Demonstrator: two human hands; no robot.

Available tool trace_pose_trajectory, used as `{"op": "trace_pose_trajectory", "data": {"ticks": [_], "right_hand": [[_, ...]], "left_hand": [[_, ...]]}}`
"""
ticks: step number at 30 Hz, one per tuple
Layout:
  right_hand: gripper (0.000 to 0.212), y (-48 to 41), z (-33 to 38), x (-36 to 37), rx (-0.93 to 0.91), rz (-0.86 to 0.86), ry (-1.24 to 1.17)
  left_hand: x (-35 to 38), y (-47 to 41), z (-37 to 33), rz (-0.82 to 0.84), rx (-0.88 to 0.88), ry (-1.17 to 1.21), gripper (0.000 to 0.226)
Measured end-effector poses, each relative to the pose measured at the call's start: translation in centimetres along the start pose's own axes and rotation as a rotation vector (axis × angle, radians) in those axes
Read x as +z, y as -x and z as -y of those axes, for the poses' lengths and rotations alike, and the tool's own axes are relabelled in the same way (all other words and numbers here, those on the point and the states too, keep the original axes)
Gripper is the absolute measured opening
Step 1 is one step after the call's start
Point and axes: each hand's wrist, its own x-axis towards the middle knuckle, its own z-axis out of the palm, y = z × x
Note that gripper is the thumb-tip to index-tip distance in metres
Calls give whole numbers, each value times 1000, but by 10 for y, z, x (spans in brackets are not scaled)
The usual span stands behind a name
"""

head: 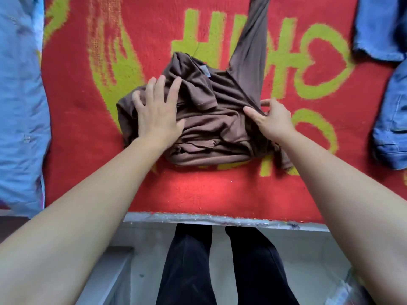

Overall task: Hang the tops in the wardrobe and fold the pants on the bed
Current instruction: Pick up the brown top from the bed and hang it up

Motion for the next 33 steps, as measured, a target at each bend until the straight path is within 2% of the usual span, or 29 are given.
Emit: {"op": "trace_pose_trajectory", "data": {"ticks": [2,4,5,7,8,9,10,12,15,17,21,26,29,33], "right_hand": [[61,-1,-15,-7,46,-25,40],[65,3,-28,-7,132,-76,43],[70,8,-32,-6,181,-72,30],[81,23,-38,-3,198,40,127],[79,31,-41,-1,138,119,258],[71,39,-45,-1,69,167,368],[54,45,-48,-1,-7,173,403],[15,56,-55,-5,-95,116,208],[18,67,-64,-20,-12,-150,-132],[14,79,-62,-43,32,-252,-361],[27,113,-46,-110,-49,-313,-570],[37,172,4,-233,-139,-266,-1035],[34,203,27,-307,-221,-247,-1056],[32,252,50,-381,-371,-221,-996]], "left_hand": [[2,-11,-1,132,-11,-73,71],[-3,-17,-2,109,-45,-33,35],[-4,-19,-2,91,-91,45,25],[-6,-16,-1,69,-311,266,23],[-6,-13,1,62,-477,379,26],[-6,-10,6,56,-645,472,29],[-6,-6,13,53,-775,532,31],[-8,6,26,106,-859,542,34],[-20,25,33,252,-754,381,37],[-37,34,25,305,-665,284,40],[-85,44,-17,352,-490,248,45],[-166,38,-94,309,-241,202,51],[-230,27,-144,221,-81,349,65],[-315,19,-199,48,241,525,81]]}}
